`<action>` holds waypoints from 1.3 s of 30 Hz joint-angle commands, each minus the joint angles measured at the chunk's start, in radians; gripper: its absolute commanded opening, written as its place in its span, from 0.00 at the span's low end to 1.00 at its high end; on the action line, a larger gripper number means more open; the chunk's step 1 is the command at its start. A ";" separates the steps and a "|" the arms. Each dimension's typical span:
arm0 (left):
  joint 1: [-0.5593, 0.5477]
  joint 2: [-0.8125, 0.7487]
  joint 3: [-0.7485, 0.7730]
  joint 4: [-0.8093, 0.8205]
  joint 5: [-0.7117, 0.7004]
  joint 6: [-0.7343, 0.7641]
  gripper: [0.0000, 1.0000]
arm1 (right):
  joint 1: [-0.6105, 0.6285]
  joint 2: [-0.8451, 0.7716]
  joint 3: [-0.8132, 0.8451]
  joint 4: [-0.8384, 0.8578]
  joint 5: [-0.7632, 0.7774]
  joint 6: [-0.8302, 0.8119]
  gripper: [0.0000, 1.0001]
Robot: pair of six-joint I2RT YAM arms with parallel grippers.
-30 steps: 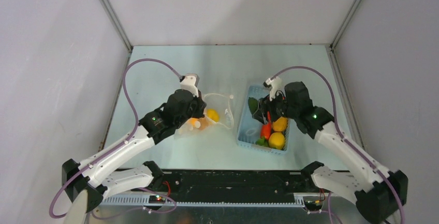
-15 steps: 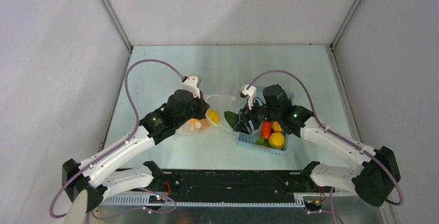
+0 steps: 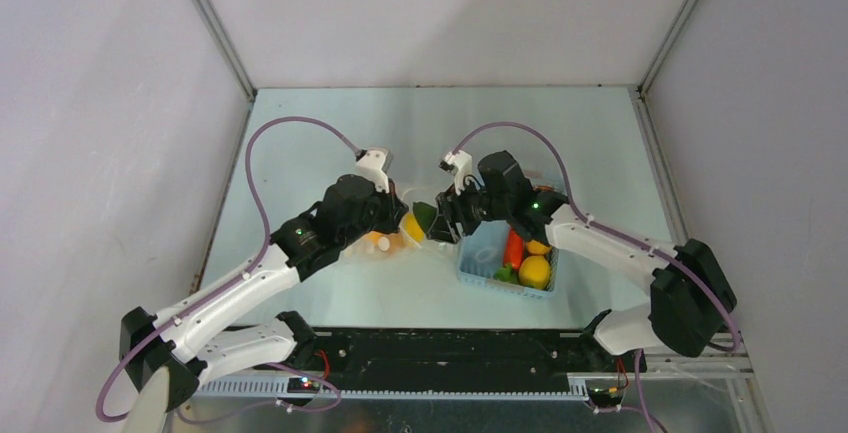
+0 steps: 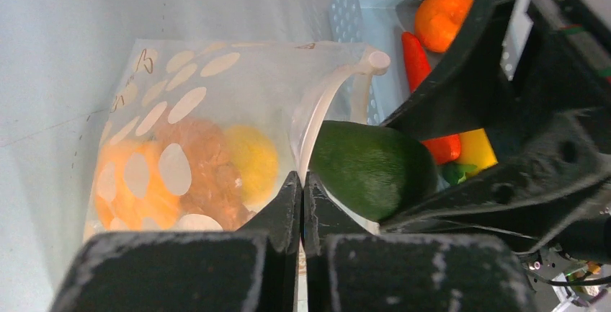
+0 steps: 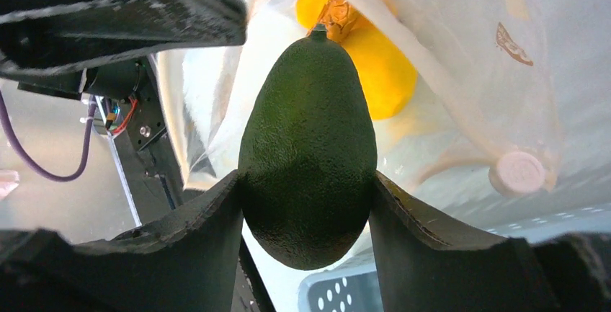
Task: Place the food in the zip-top bag and seal the zipper
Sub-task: Place the fake vegetable in the zipper food storage bag.
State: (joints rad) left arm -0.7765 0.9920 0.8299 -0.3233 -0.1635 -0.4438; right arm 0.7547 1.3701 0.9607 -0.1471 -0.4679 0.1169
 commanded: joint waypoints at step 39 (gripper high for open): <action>0.003 -0.067 -0.031 0.105 0.141 -0.082 0.00 | 0.095 0.191 0.101 0.239 0.608 0.736 0.97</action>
State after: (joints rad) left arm -0.7761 0.9512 0.8005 -0.2577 -0.0399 -0.4889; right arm 0.8482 1.5600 1.0199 0.0551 0.1154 0.8494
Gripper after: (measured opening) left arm 0.006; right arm 0.944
